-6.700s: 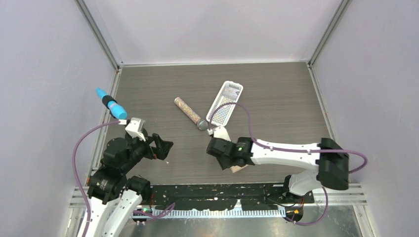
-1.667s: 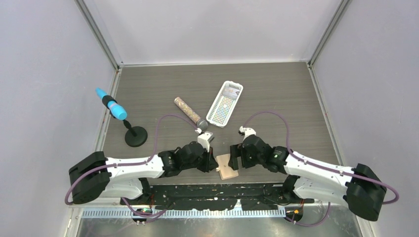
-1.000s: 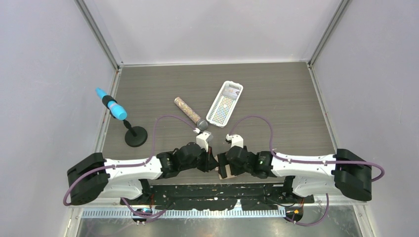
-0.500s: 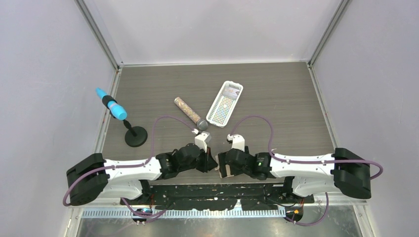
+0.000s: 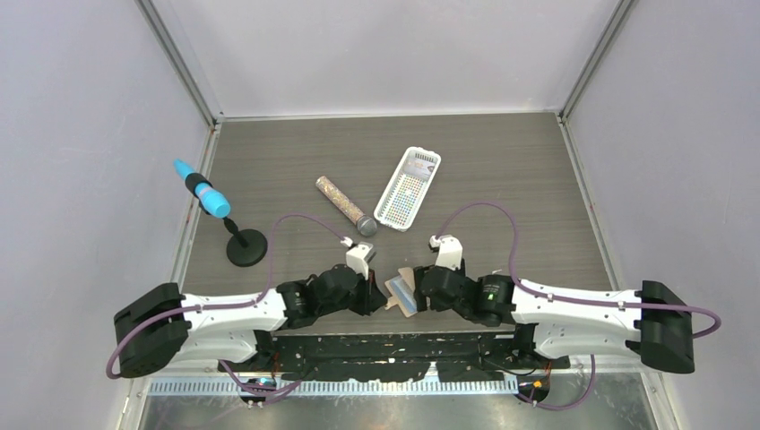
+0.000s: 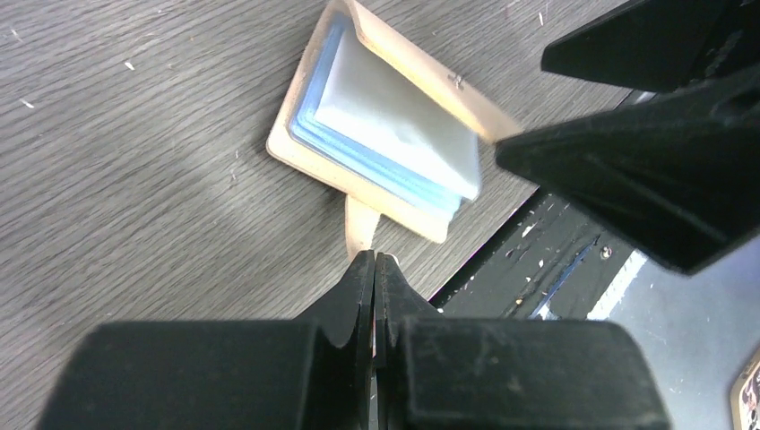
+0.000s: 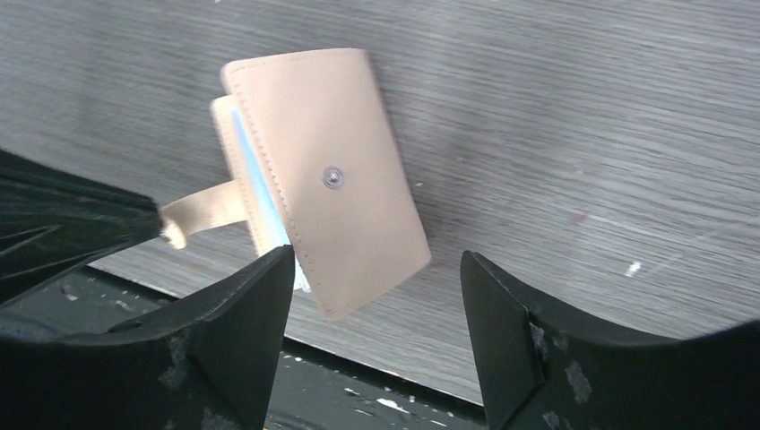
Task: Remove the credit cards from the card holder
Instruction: Open the card holder at the center of the board.
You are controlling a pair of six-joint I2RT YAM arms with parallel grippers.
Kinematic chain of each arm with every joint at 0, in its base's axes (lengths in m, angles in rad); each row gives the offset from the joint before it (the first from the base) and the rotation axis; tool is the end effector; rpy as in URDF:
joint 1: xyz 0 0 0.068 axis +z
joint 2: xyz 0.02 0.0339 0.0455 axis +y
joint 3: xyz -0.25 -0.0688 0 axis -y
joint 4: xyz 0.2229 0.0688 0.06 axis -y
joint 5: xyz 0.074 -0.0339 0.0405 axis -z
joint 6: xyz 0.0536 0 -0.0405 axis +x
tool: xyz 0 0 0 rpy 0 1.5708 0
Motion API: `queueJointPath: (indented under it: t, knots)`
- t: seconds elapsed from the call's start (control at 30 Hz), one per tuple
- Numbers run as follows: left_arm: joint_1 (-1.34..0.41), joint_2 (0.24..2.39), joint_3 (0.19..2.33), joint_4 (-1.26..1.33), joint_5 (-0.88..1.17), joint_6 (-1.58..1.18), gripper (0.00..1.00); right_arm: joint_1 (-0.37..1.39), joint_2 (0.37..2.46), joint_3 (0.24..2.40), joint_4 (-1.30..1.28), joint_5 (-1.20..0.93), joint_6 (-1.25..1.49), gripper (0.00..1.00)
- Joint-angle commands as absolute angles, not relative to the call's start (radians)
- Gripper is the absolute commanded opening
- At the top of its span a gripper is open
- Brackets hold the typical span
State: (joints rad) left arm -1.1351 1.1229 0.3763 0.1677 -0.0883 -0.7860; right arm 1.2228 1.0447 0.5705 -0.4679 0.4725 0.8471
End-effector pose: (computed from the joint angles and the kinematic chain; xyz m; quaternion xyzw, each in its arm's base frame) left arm 0.0983 -0.1999 0.1618 0.1319 0.8690 -0.3673 0.3042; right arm 0.0883 0.1719 0.1828 -0.1016 0.9218 0.1448 0.3449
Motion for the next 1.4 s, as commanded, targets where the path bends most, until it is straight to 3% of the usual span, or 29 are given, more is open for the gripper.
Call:
queueJointPath:
  t: [0.0,0.4,0.83,1.07,1.37]
  knots:
    - [-1.140,1.071,0.353,0.158,-0.139,-0.789,0.00,1.186,0.986,0.592,-0.601,0.580,0.890,0.73]
    - [-1.140,1.024,0.322,0.164,-0.145,-0.785,0.00,0.976,0.936,0.507,-0.479,0.433,0.775,0.66]
    - [-1.139,0.984,0.342,0.166,-0.137,-0.773,0.00,0.977,0.825,0.760,-0.672,0.314,0.682,0.63]
    - [-1.140,0.991,0.345,0.170,-0.136,-0.776,0.00,1.067,0.843,0.713,-0.403,0.119,0.662,0.61]
    - [-1.139,0.980,0.341,0.156,-0.144,-0.781,0.00,1.105,1.070,0.651,-0.224,0.045,0.666,0.61]
